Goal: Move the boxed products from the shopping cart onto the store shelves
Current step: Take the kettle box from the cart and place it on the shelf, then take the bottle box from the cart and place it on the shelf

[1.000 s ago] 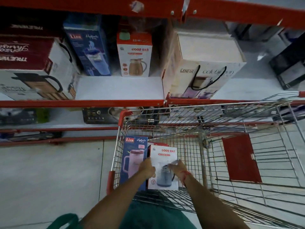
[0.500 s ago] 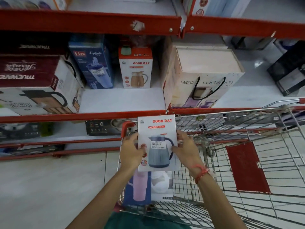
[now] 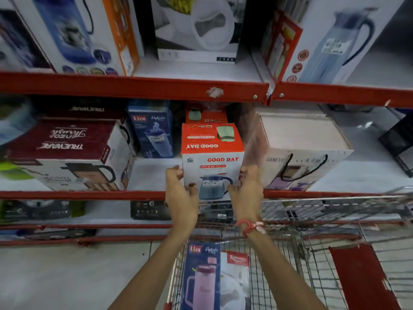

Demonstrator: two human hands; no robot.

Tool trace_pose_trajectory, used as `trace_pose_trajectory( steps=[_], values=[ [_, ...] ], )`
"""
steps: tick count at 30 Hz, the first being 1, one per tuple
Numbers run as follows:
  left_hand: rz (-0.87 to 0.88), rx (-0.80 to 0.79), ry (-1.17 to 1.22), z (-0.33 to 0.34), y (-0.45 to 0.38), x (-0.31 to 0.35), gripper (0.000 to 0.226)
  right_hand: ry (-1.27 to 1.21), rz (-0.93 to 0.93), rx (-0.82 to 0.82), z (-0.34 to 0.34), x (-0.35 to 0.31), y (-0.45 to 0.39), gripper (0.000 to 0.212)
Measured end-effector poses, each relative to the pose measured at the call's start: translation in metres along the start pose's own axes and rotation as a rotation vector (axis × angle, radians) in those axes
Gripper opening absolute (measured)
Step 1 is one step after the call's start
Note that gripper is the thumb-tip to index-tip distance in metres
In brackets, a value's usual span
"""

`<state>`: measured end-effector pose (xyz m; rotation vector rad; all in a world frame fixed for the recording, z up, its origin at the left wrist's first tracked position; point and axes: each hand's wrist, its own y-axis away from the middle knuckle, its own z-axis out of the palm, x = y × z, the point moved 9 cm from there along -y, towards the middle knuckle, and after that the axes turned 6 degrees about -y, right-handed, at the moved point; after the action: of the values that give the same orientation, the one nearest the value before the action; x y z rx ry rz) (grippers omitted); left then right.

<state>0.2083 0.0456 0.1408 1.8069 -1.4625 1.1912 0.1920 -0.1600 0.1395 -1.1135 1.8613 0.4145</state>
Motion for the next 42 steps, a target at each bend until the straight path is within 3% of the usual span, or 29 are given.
trace_pose_trajectory(
  steps=[6, 16, 21, 24, 27, 31, 34, 37, 42],
  values=[
    [-0.012, -0.054, -0.041, 0.049, -0.049, -0.013, 0.036, -0.008, 0.004, 0.071, 0.032, 0.022, -0.032, 0.04],
    [-0.097, -0.041, -0.093, 0.069, -0.065, -0.058, 0.041, -0.004, -0.03, -0.019, 0.071, 0.05, -0.049, 0.039],
    [-0.123, -0.081, -0.163, 0.067, -0.047, -0.089, 0.026, 0.02, -0.089, -0.068, 0.072, 0.066, -0.026, 0.043],
    [-0.169, -0.212, -0.203, 0.071, 0.0, -0.129, 0.011, 0.052, 0.017, -0.125, 0.073, 0.11, 0.027, 0.044],
    [-0.196, -0.411, -0.313, 0.082, 0.053, -0.156, 0.027, 0.106, 0.191, -0.23, 0.074, 0.161, 0.088, 0.049],
    [-0.418, -0.532, -0.467, 0.08, 0.118, -0.202, 0.011, 0.119, 0.693, -0.54, 0.091, 0.23, 0.164, 0.061],
    [-0.568, -0.664, -0.516, 0.078, 0.162, -0.228, 0.025, 0.007, 0.956, -0.747, 0.103, 0.25, 0.213, 0.056],
    [-0.71, -0.799, -0.478, 0.073, 0.192, -0.244, 0.028, -0.109, 1.024, -0.813, 0.107, 0.246, 0.233, 0.037],
    [-0.688, -0.751, -0.355, 0.059, 0.165, -0.229, 0.029, -0.074, 0.797, -0.842, 0.096, 0.21, 0.191, 0.033]
  ],
)
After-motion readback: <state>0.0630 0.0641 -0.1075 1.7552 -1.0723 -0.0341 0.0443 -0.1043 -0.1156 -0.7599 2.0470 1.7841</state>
